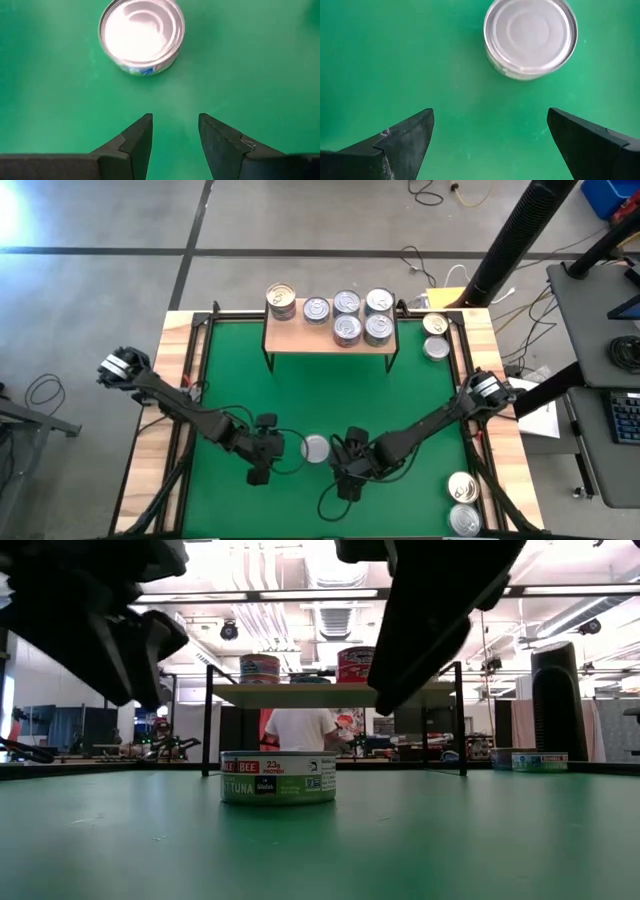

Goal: Stack canned seafood by type on shelf
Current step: Put the left green white tuna can on the shelf

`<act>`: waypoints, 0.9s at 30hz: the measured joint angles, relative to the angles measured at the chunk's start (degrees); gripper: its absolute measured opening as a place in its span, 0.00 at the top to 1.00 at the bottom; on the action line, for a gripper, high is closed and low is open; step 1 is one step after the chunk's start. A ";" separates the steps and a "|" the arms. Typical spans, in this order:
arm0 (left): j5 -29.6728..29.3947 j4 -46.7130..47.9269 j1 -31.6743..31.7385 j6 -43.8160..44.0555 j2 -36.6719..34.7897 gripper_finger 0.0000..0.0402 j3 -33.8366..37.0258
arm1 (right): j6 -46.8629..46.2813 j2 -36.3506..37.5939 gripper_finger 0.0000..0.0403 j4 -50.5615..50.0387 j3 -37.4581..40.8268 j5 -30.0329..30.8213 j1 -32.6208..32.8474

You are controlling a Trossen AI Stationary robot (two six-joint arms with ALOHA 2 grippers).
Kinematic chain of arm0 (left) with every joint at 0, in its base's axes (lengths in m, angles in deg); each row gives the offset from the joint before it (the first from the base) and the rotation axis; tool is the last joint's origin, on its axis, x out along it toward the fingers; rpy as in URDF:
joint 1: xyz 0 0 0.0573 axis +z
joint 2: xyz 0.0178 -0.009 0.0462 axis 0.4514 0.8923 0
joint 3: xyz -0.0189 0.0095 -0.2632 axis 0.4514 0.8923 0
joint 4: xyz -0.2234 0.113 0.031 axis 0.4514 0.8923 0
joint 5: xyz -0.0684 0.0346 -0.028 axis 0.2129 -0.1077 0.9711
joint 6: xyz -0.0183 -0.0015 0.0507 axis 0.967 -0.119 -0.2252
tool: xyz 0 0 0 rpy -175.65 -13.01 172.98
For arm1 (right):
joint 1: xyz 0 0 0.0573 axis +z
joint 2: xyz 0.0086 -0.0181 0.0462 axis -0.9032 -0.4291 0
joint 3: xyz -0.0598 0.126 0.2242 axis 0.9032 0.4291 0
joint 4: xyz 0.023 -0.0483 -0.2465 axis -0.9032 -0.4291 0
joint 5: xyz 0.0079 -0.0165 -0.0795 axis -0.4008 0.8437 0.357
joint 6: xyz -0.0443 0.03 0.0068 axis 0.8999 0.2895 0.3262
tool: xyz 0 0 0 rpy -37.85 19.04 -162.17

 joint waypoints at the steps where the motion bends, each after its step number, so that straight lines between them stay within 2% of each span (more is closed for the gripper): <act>1: 0.07 0.50 0.02 0.55 1.32 0.64 -1.32 | 1.19 0.00 0.05 0.33 0.00 0.31 -0.14; 4: 4.89 3.27 0.09 -2.59 5.02 0.64 -4.30 | 1.35 0.00 0.05 1.68 0.00 0.60 -0.55; 6: 5.78 4.96 0.35 -3.41 6.37 0.64 -5.29 | 1.36 0.00 0.05 1.44 0.00 0.81 -0.78; 10: 6.10 6.12 1.12 -3.26 5.48 0.63 -4.20 | 0.51 0.00 0.05 0.94 0.04 0.89 -1.15; 14: 8.29 6.85 1.38 -1.74 4.70 0.58 -3.76 | 0.39 0.02 0.05 0.96 0.07 0.88 -1.29; 18: 10.98 6.68 1.51 -1.20 5.23 0.48 -3.70 | 1.61 0.02 0.05 0.16 0.13 3.83 -1.27; 22: 11.07 6.51 2.43 -0.31 6.81 0.33 -3.67 | 1.64 0.02 0.05 -0.12 0.13 6.34 -1.28; 27: 9.48 6.11 4.07 -7.33 6.87 0.13 -3.50 | 2.24 0.02 0.05 -0.13 0.13 6.30 -1.29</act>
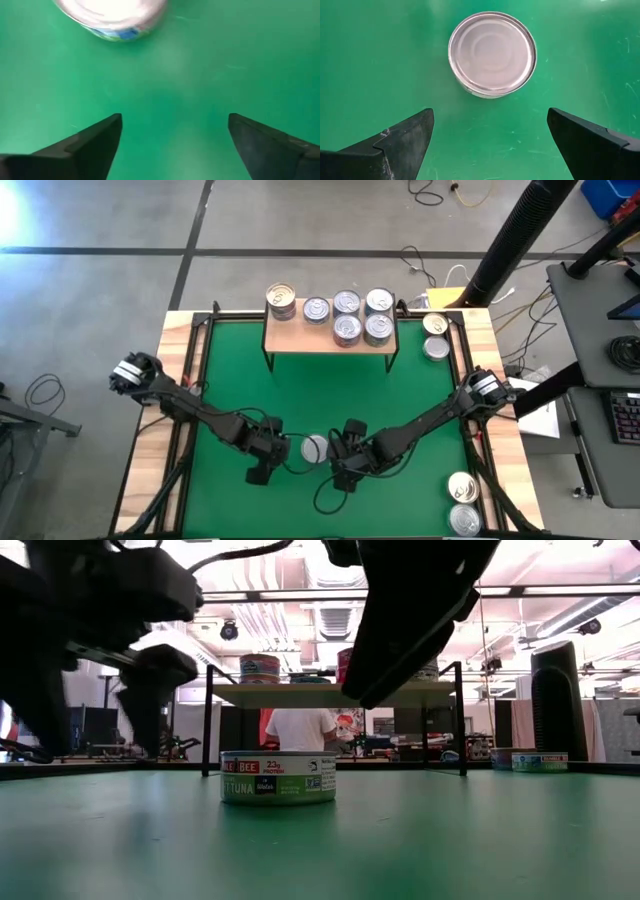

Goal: Stack canned seafood by type on shelf
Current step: Put the left green white tuna can on the shelf

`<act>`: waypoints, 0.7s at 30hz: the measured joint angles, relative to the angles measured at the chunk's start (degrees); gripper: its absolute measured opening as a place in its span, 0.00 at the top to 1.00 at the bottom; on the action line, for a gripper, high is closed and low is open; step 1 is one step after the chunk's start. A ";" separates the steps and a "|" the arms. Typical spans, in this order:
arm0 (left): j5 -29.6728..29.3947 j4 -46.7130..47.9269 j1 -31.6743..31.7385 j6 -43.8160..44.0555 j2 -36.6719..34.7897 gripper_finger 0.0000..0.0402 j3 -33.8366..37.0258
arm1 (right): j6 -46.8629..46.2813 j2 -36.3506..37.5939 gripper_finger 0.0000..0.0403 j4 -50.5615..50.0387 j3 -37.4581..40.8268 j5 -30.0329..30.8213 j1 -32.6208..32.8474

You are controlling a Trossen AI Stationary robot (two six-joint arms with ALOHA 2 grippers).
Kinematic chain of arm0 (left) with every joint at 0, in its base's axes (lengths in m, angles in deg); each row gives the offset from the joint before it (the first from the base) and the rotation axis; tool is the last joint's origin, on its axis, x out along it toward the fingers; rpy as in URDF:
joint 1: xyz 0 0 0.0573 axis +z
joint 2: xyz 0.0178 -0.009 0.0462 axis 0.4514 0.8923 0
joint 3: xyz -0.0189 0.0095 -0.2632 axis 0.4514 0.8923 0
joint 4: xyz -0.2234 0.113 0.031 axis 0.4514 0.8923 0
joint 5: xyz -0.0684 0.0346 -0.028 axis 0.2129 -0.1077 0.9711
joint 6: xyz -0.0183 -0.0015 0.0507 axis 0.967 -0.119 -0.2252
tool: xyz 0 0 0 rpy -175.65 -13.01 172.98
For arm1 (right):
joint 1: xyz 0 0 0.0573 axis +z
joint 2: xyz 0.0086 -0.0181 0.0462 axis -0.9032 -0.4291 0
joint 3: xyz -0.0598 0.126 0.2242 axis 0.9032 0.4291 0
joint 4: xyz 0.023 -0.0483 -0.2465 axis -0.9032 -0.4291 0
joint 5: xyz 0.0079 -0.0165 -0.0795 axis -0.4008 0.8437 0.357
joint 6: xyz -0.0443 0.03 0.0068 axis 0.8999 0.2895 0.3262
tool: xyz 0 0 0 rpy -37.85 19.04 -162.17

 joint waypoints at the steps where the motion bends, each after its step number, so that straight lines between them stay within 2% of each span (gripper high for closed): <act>1: -0.18 -0.06 0.51 -1.29 -0.06 0.11 0.04 | 0.21 0.00 0.05 0.02 0.00 -0.55 0.00; 5: 0.18 -0.54 1.52 -3.21 -0.10 0.07 0.55 | 0.83 -0.15 0.05 0.07 0.00 -3.57 -0.32; 14: 4.74 -7.10 3.53 -5.55 -2.78 0.10 6.33 | 1.14 -3.10 0.05 1.31 0.00 -4.34 -1.05; 16: 2.15 -8.67 3.42 -7.41 -3.87 0.10 7.81 | -0.65 -3.10 0.05 1.14 0.19 -4.89 -1.14; 19: -1.34 -16.01 3.57 -10.70 -4.66 0.11 11.89 | -1.08 -3.10 0.05 1.54 0.31 -5.56 -1.51; 21: -0.82 -23.69 3.71 -10.52 -4.68 0.12 15.01 | 0.74 -3.10 0.05 2.46 0.31 -5.47 -2.02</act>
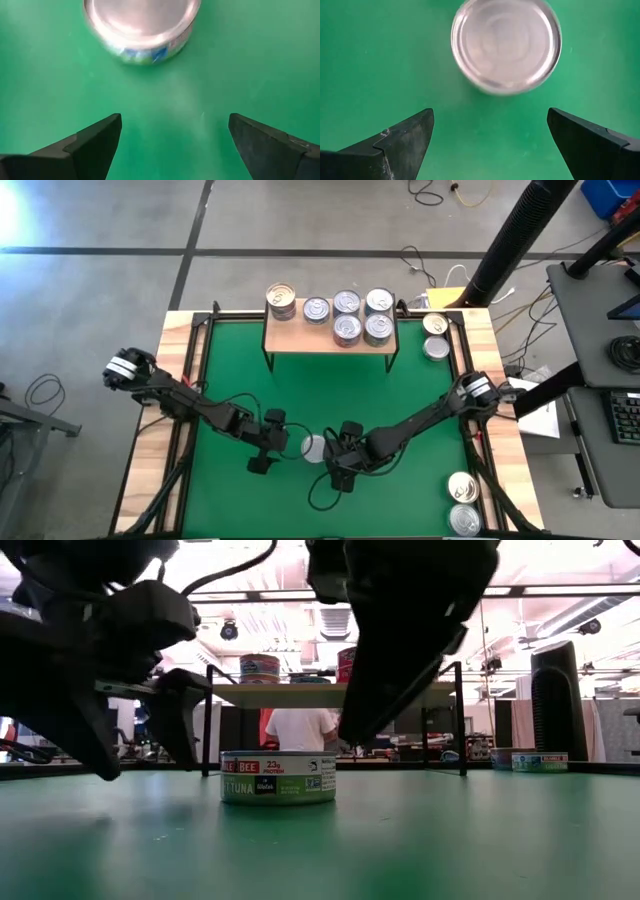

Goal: Stack canned seafood by type on shelf
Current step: Put the left green white tuna can on the shelf

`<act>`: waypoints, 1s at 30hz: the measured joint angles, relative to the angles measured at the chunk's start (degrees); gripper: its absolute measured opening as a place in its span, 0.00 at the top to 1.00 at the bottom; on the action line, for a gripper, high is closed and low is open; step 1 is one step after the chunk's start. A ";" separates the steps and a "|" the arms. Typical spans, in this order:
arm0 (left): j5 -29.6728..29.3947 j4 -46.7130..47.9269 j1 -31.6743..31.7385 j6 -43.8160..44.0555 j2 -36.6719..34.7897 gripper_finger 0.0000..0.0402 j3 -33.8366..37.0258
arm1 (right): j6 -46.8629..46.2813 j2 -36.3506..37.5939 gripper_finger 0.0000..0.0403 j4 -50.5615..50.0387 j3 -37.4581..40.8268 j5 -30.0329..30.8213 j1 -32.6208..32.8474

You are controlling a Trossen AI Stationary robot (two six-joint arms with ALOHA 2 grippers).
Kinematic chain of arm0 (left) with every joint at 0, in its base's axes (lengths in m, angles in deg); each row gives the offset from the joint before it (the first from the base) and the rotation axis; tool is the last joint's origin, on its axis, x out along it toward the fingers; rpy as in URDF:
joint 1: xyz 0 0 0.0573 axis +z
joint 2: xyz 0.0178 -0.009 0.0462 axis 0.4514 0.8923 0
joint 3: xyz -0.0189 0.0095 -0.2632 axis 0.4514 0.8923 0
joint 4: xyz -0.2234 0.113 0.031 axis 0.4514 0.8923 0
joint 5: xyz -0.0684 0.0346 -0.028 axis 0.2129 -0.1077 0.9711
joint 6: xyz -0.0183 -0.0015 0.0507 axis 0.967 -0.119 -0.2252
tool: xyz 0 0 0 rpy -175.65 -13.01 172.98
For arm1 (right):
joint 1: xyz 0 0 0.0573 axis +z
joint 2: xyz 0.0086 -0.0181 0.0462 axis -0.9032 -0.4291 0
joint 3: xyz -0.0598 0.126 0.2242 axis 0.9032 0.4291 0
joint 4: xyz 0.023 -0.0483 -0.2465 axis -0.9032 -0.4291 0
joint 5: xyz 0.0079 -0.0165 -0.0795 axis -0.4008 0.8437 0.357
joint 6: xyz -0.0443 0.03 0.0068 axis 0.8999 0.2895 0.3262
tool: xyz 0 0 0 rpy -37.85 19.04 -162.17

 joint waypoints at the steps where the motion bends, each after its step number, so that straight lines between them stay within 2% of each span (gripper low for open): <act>1: 1.09 -3.74 -0.02 0.93 0.12 0.12 1.30 | 1.03 0.00 0.05 0.60 0.00 0.04 -0.35; 5: 2.20 -11.77 -0.01 2.75 1.37 0.12 4.36 | 6.50 -0.02 0.05 3.03 0.00 1.34 -1.66; 10: 2.05 -17.42 1.57 2.88 3.63 0.12 5.44 | 7.62 -0.02 0.05 3.61 0.73 2.19 -4.75; 17: 1.63 -18.86 2.27 1.67 7.36 0.12 4.41 | 10.24 0.57 0.05 -4.51 0.52 -4.86 -5.67; 22: 1.70 -19.55 2.30 0.82 7.69 0.12 3.68 | 9.77 -0.14 0.05 -3.05 0.42 -11.00 -5.25; 28: 1.00 -26.32 2.30 -0.07 9.36 0.12 3.50 | 5.21 0.33 0.05 -4.04 -0.30 -8.53 -4.58; 30: 1.80 -25.95 2.30 -1.12 10.18 0.12 3.00 | 5.59 0.94 0.05 -4.49 -1.65 -6.91 -4.65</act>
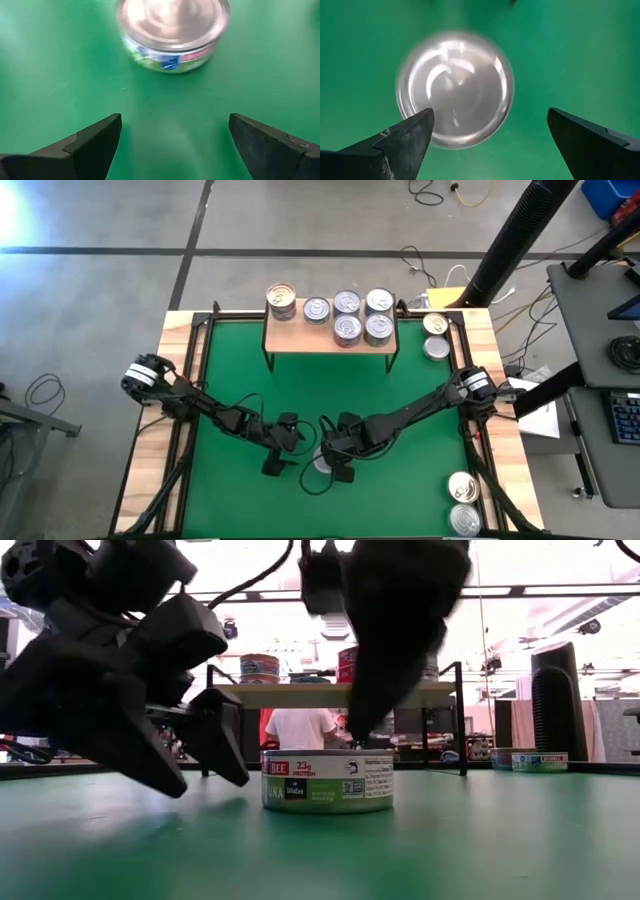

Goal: Stack canned seafood by type on shelf
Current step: Put the left green white tuna can on the shelf

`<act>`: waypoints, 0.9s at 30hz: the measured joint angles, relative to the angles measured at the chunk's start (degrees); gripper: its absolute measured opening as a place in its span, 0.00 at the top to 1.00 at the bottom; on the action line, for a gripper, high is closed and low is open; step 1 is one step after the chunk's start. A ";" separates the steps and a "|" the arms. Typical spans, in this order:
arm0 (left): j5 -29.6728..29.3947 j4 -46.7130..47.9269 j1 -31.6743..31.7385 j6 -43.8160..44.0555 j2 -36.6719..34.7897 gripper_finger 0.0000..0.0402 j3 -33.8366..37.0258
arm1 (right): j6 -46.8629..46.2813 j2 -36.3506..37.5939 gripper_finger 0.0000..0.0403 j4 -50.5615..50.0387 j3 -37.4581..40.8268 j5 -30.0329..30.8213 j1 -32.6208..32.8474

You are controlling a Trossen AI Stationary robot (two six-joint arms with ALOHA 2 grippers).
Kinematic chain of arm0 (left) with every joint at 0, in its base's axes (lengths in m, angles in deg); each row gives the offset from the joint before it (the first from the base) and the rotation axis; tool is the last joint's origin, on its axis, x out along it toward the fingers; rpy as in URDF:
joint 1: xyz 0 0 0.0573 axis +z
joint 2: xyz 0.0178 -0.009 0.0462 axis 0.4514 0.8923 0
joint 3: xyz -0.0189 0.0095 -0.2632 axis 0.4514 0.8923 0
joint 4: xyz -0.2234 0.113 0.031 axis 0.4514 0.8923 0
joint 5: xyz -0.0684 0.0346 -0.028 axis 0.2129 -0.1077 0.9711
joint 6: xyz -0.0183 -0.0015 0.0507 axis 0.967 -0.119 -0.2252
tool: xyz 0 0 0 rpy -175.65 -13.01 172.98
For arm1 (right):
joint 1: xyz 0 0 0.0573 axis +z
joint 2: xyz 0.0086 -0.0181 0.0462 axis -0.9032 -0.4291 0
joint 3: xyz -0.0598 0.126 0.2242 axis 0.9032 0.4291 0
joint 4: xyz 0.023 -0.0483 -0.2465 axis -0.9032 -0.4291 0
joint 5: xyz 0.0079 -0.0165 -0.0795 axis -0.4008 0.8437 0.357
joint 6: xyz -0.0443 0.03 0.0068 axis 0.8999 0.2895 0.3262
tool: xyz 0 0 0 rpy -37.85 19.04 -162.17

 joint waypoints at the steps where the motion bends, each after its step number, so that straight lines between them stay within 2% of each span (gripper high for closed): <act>1: 1.17 0.35 0.13 -0.14 0.47 0.12 -0.77 | 0.48 0.53 0.05 -0.79 -0.95 0.54 -0.02; 4: 2.64 0.71 0.37 -0.75 1.30 0.12 -2.86 | -0.50 2.46 0.05 -4.83 -4.36 0.98 0.07; 7: 2.63 0.61 0.45 -3.92 2.78 0.12 -5.62 | -6.58 2.82 0.05 -12.88 -7.13 0.92 1.96; 9: 3.35 1.52 0.80 -5.83 4.67 0.12 -7.99 | -11.54 2.68 0.05 -16.18 -7.21 0.41 3.89; 12: 5.68 5.38 1.75 -7.13 8.23 0.12 -11.32 | -15.41 1.80 0.05 -16.08 -6.05 1.04 6.79; 16: 6.68 4.59 2.18 -10.54 11.20 0.12 -14.00 | -15.22 -1.92 0.05 -15.94 -4.89 5.62 8.51; 20: 6.61 2.78 2.32 -12.69 13.37 0.12 -15.57 | -11.02 -6.54 0.05 -15.75 -4.75 9.27 8.06; 27: 8.98 2.93 2.47 -13.22 15.93 0.12 -18.88 | -5.05 -9.74 0.05 -14.32 -5.93 10.45 6.37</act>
